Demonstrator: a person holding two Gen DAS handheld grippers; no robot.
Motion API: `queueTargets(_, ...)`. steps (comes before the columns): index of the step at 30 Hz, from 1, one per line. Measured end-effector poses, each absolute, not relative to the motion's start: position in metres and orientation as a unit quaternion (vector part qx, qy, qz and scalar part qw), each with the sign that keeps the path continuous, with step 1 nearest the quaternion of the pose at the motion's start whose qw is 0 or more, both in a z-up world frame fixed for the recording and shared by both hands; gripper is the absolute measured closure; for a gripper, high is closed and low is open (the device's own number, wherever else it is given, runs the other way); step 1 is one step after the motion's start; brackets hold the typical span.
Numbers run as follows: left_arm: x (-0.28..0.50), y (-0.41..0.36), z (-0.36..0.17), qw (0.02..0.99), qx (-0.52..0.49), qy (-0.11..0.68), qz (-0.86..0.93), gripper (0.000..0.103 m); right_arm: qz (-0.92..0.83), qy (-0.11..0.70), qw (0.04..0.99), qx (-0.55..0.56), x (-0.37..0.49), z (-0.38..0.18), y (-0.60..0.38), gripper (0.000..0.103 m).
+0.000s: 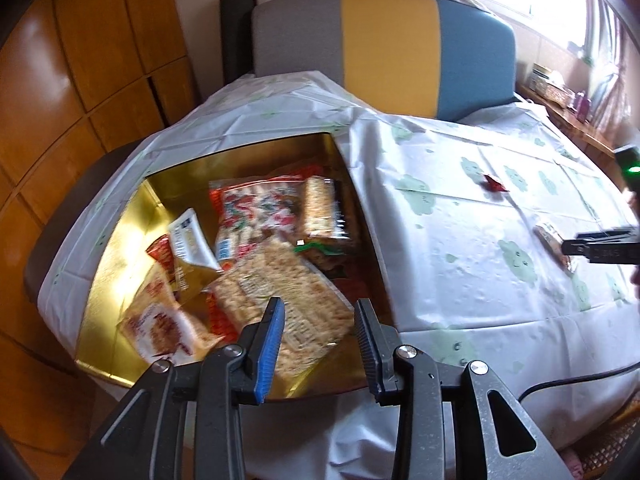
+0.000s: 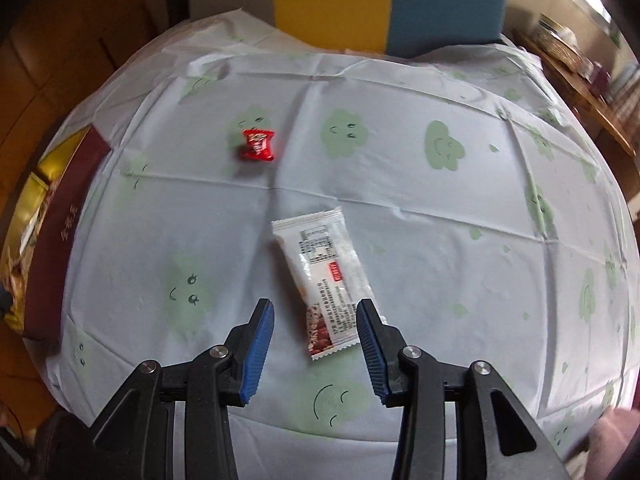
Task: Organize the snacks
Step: 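Move the right gripper to the white biscuit packet with red label, then grasp the biscuit packet with the right gripper while the left gripper reaches toward the second red candy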
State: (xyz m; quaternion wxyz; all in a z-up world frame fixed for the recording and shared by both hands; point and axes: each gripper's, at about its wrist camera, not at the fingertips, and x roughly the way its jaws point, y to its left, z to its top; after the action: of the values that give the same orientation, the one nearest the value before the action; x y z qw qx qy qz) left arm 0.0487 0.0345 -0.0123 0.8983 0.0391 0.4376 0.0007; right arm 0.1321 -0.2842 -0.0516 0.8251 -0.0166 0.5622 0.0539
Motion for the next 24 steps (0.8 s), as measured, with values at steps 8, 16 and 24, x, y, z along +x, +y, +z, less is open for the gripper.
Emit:
queueTargets(8,0.054,0.004,-0.016,0.891,0.066,0.448,-0.024,0.061,0.056,0.571,0.818,-0.04,0.155,-0.077,-0.291,0.059)
queueTargets(16,0.069,-0.034,-0.012,0.888,0.08,0.45,-0.044,0.061,0.049,0.577,0.814,-0.05,0.16,-0.079,-0.291,0.059)
queueTargets(24,0.084,-0.048,-0.023,0.871,0.073,0.483,-0.057,0.061,0.059,0.589,0.806,-0.03,0.169,-0.079,-0.295,0.057)
